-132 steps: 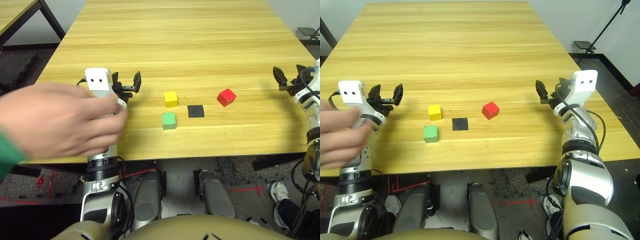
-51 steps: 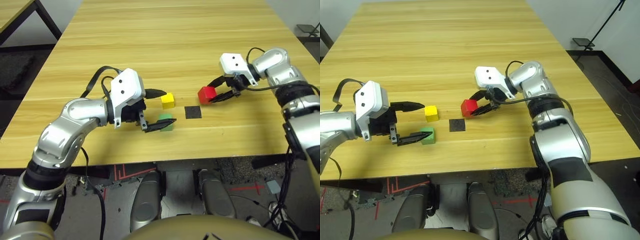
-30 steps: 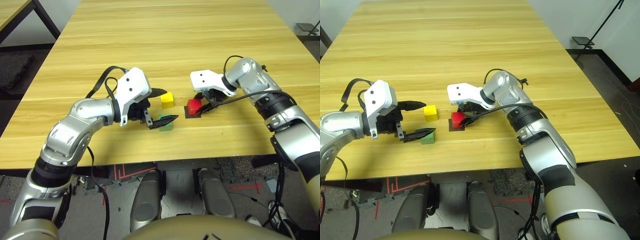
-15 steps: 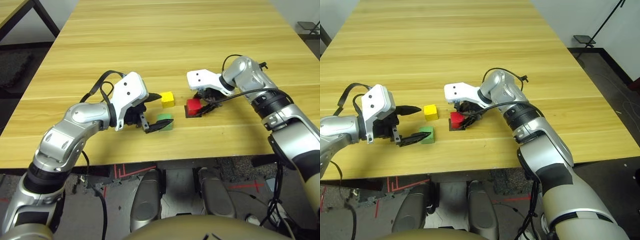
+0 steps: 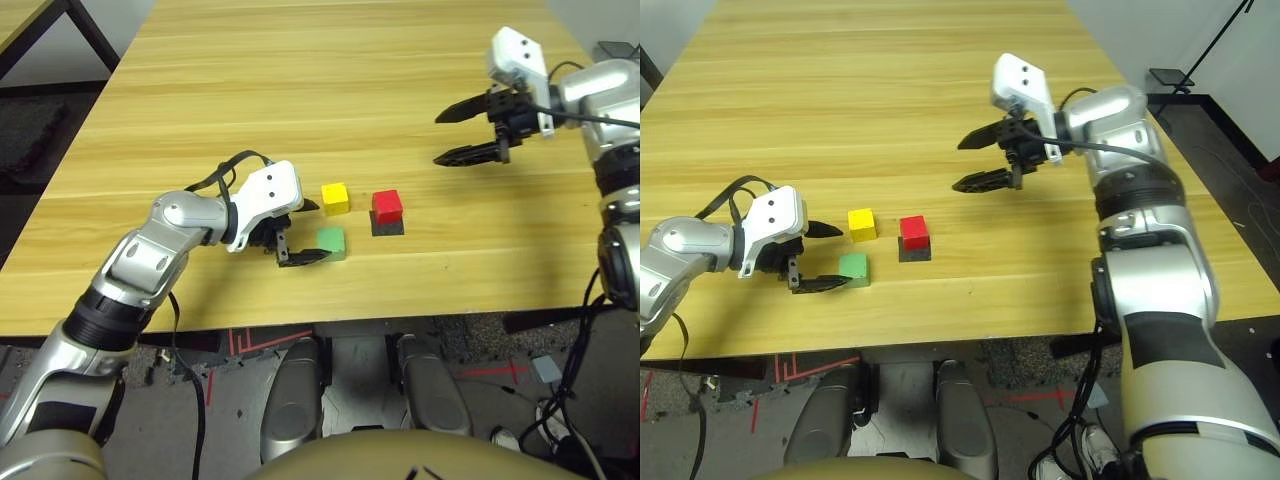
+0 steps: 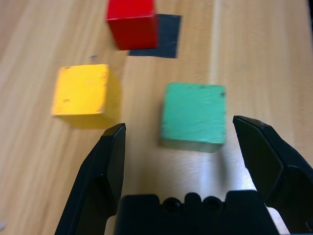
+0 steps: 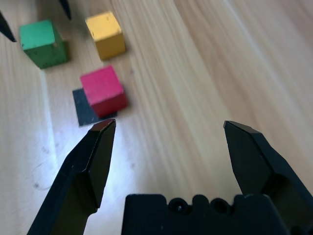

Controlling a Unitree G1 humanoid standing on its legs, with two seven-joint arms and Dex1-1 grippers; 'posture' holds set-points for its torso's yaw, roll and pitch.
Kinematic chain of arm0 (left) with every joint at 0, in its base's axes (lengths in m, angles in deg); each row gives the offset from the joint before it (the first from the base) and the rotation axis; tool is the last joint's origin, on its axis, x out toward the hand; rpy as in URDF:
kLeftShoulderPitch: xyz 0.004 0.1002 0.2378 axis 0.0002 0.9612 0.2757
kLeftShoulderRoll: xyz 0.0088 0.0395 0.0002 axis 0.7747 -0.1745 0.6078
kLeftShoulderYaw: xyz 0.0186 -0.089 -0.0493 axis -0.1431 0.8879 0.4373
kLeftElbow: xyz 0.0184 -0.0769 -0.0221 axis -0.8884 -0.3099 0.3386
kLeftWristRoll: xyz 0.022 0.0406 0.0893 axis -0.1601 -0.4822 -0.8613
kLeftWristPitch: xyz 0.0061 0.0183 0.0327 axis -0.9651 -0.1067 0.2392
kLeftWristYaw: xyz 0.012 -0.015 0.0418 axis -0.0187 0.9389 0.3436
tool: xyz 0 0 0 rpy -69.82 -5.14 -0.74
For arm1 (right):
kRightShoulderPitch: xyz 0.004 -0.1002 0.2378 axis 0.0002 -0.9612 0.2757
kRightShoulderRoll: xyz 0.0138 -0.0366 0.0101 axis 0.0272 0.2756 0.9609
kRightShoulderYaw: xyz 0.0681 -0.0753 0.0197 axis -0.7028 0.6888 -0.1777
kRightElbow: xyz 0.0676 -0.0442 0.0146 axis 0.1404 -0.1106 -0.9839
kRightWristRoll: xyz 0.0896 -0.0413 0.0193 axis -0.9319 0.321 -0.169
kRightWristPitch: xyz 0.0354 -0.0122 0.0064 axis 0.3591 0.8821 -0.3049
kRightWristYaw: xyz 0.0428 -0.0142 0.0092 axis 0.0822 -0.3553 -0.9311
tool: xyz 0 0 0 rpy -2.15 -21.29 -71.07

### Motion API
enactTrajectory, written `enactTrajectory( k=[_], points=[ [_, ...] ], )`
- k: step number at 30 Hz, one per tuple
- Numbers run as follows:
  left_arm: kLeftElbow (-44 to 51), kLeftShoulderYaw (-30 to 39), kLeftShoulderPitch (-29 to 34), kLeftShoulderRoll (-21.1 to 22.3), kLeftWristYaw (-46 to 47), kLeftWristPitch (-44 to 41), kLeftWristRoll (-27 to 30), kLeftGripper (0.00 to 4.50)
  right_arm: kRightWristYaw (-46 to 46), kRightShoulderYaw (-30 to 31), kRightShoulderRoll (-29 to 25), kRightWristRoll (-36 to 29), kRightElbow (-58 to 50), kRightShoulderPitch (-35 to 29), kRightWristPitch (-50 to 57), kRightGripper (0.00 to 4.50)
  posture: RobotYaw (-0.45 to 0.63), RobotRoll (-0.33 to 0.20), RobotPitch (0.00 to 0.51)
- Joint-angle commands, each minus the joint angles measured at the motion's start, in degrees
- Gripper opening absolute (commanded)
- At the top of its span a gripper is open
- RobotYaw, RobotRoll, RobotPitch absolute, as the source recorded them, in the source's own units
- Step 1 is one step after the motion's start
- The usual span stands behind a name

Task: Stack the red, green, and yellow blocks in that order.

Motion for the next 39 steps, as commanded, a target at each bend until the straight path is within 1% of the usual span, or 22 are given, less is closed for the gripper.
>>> enactTrajectory(
  k=[1,10,13,14,18,19,22,26,30,33,35,39],
  points=[
    [0.6,-1.3,0.8,-0.1,-1.5,-0.2,-0.9,4.5,2.0,-2.3,-0.9,-2.3,-4.7,-2.2,3.7,4.46,0.32,-0.085,0.104],
    [-0.7,-1.9,2.3,-2.5,0.2,-0.9,-2.8,4.5,7.6,-5.2,-1.7,-4.4,-9.3,-5.1,7.3,4.46,0.29,-0.058,0.115],
    [-1.9,-1.9,2.3,-3.9,1.9,-0.8,-4.2,3.9,8.7,-5.9,-1.8,-5.1,-11.1,-6.1,8.5,4.5,0.29,-0.053,0.117],
    [-2.1,-1.8,2.3,-4.5,2.5,-0.8,-4.5,3.64,9.0,-6.1,-1.8,-5.3,-11.7,-6.5,8.9,4.5,0.29,-0.052,0.117],
    [-0.6,-0.6,1.3,-6.4,4.7,-4.1,-4.1,2.2,10.2,-6.7,-2.1,-6.3,-13.8,-8.2,10.1,4.5,0.28,-0.047,0.116],
    [0.5,0.0,0.7,-6.5,4.9,-5.4,-3.5,2.04,10.4,-6.8,-2.3,-6.6,-14.2,-8.6,10.3,4.5,0.28,-0.046,0.117],
    [3.8,1.0,-1.9,-5.9,4.2,-9.2,-1.9,2.05,10.9,-7.1,-2.8,-7.2,-15.2,-9.6,11.1,4.5,0.28,-0.038,0.117],
    [7.3,2.1,-8.6,-5.5,2.9,-16.0,1.5,2.05,11.0,-7.3,-3.3,-8.2,-16.4,-11.1,11.5,4.5,0.28,-0.023,0.117],
    [5.9,0.9,-16.5,-7.6,1.9,-18.5,3.3,2.05,11.3,-7.5,-3.2,-9.5,-17.7,-13.1,11.7,4.5,0.27,-0.013,0.114],
    [2.0,-1.1,-19.2,-9.8,1.8,-16.8,2.1,2.05,12.2,-7.9,-3.0,-10.0,-18.2,-14.0,12.0,4.5,0.26,-0.012,0.111],
    [-0.7,-2.9,-20.0,-10.6,1.4,-14.2,0.4,2.05,12.7,-8.0,-3.2,-10.3,-18.6,-14.4,12.2,4.5,0.24,-0.012,0.112],
    [-6.3,-4.6,-21.5,-14.1,1.9,-11.1,-1.3,2.05,13.2,-8.5,-3.9,-10.9,-19.7,-15.6,12.9,4.5,0.23,-0.013,0.112]
  ],
)
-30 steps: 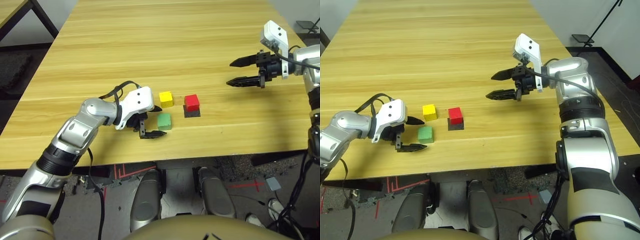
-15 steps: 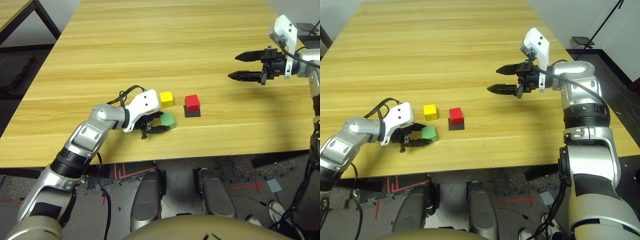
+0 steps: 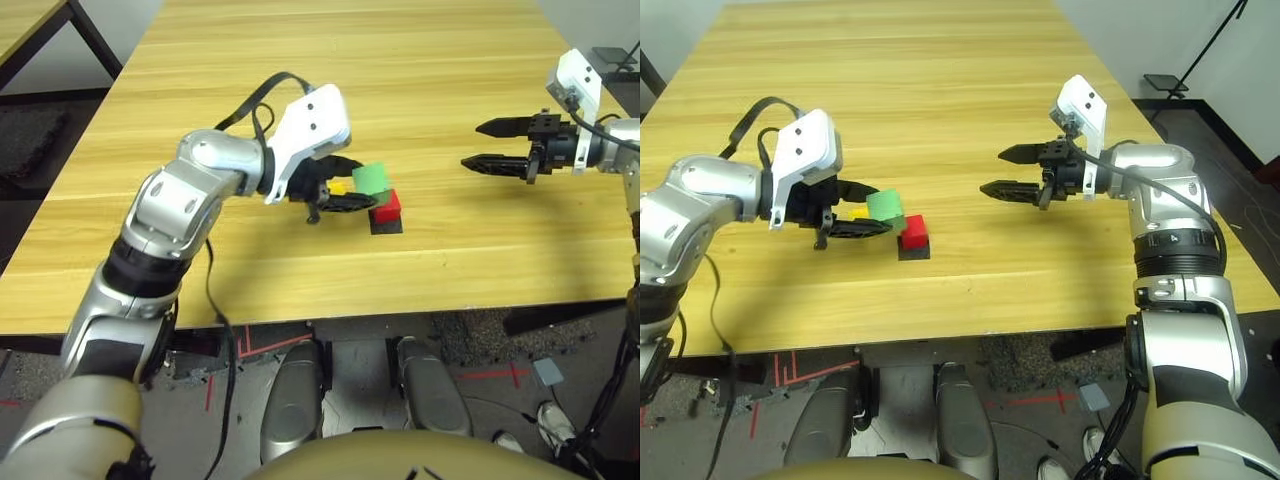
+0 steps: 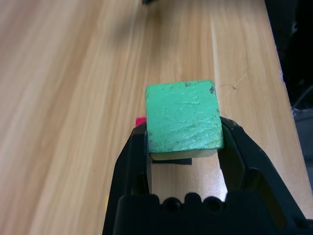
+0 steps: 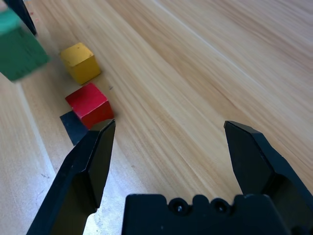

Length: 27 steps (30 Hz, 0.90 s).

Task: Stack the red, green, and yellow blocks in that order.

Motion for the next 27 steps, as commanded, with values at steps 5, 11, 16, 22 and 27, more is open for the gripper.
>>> enactTrajectory(
  k=[5,11,16,22,27],
  points=[
    [-10.2,-2.8,-2.5,-4.9,0.5,7.2,-4.4,2.05,1.2,-1.1,-1.4,-1.4,-2.7,-2.5,1.7,4.5,0.21,-0.013,0.116],
    [-14.9,-2.6,-3.2,-7.5,0.1,10.4,-6.4,2.05,2.0,-1.5,-2.0,-2.1,-4.9,-4.2,3.1,4.5,0.19,-0.013,0.121],
    [-17.6,-2.5,-3.5,-8.9,-0.1,12.0,-7.7,2.05,2.6,-1.4,-2.3,-2.9,-5.8,-4.8,3.7,4.5,0.19,-0.013,0.123],
    [-19.7,-2.8,-3.8,-9.8,-0.4,12.8,-9.1,2.05,3.3,-1.4,-2.1,-3.3,-6.5,-5.2,4.2,4.5,0.19,-0.008,0.124],
    [-19.9,-2.9,-3.5,-10.2,-1.0,12.7,-9.6,2.05,3.7,-1.5,-1.9,-3.5,-7.2,-5.7,4.5,4.5,0.19,-0.005,0.127]
  ],
)
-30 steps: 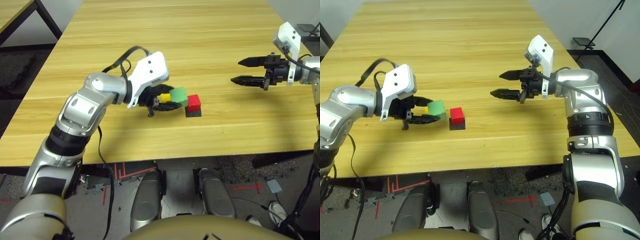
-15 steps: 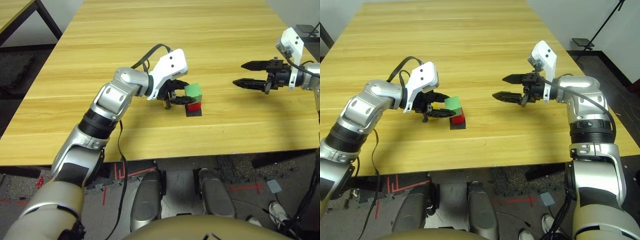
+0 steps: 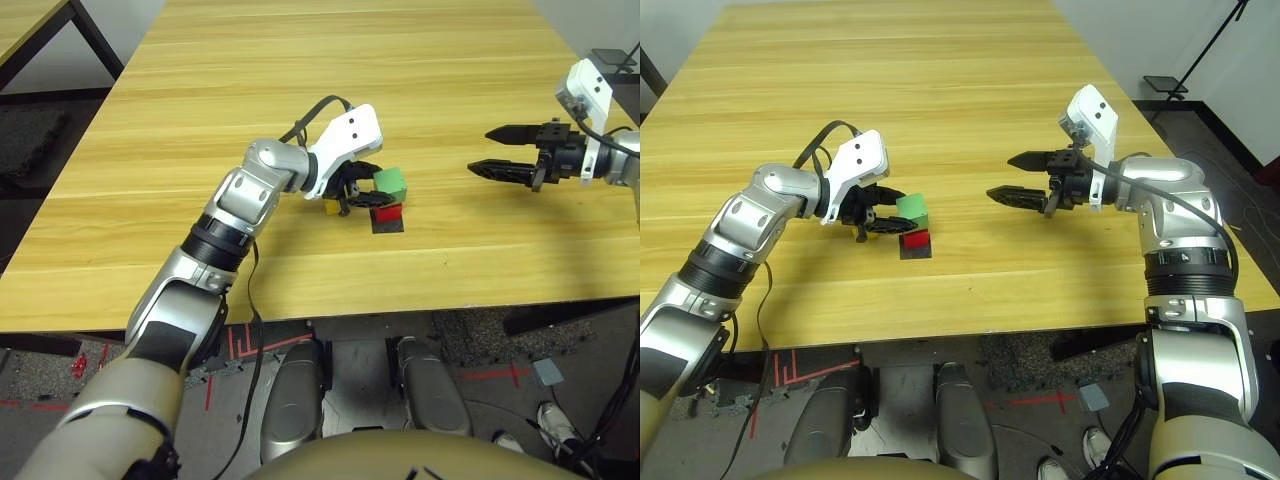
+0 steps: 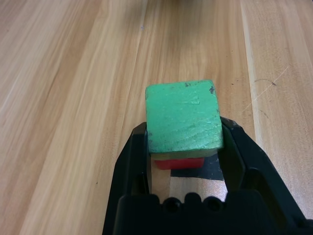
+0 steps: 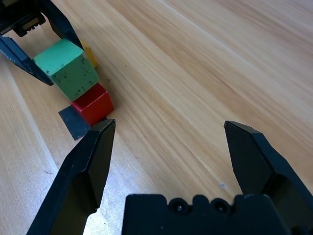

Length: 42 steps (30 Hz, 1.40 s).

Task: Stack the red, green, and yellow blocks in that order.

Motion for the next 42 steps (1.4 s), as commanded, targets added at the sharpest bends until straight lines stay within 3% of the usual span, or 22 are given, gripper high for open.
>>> enactTrajectory(
  k=[1,28,35,39,42],
  points=[
    [-0.4,-0.8,0.0,-0.3,-1.0,0.2,-0.7,2.05,0.4,-0.7,-0.2,-1.2,-1.4,-0.7,0.5,4.5,0.19,-0.004,0.128],
    [-4.1,-0.5,-0.4,-2.0,-1.4,1.3,-2.0,2.05,2.9,-1.1,-0.5,-3.3,-4.4,-2.9,2.4,4.5,0.17,-0.001,0.14],
    [2.6,2.7,-0.5,-0.4,-1.5,-3.1,0.9,4.39,3.0,-1.2,-0.2,-3.4,-4.4,-3.0,2.4,4.5,0.19,-0.003,0.132],
    [11.4,5.8,0.2,6.7,-3.8,-9.0,3.5,4.45,3.2,-1.2,0.1,-3.4,-4.0,-2.7,2.2,4.5,0.2,-0.005,0.124],
    [12.8,6.2,2.0,11.6,-4.9,-8.9,3.2,4.45,3.2,-1.1,0.4,-3.3,-3.5,-2.4,1.9,4.5,0.21,-0.006,0.118]
  ],
)
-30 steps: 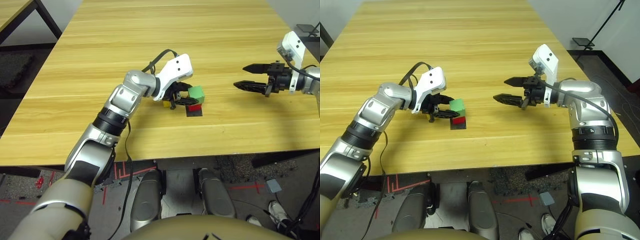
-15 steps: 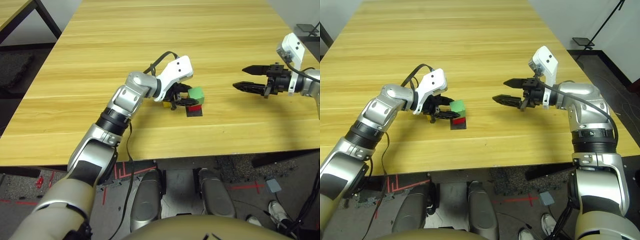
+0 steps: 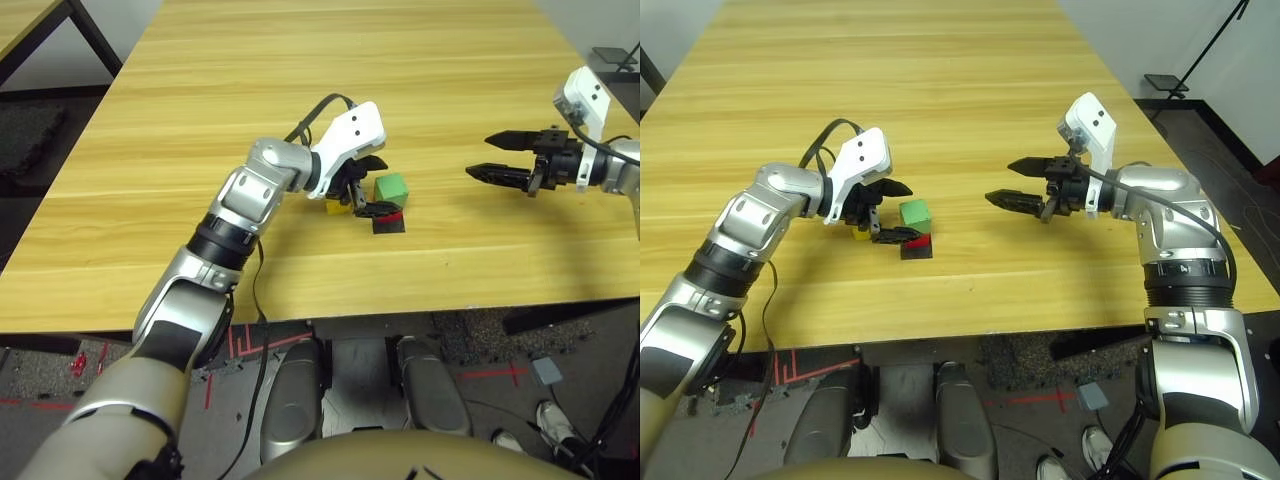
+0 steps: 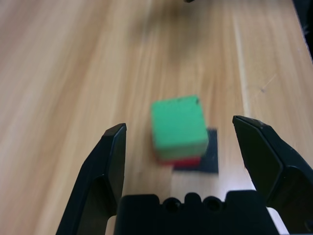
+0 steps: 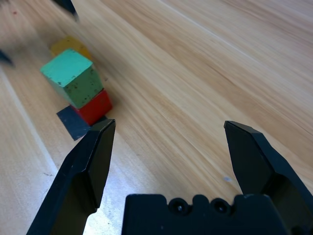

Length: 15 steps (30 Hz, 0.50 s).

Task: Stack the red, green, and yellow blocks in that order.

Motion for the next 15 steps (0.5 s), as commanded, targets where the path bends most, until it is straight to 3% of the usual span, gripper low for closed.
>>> enactTrajectory(
  k=[1,7,15],
  points=[
    [0.9,0.6,2.7,3.3,-1.3,-0.2,0.4,4.45,0.1,-0.6,0.4,-1.0,0.2,0.2,-0.3,4.5,0.21,-0.006,0.118],
    [-7.4,-0.8,3.9,4.1,-1.2,8.7,-3.2,4.45,0.2,-0.5,1.0,-0.9,0.1,1.1,-0.1,4.5,0.2,-0.014,0.114],
    [-18.4,-2.5,2.0,-0.7,-0.4,15.9,-6.5,4.45,0.1,-1.1,0.3,-1.4,-1.7,0.1,0.9,4.5,0.17,-0.019,0.119]
  ],
)
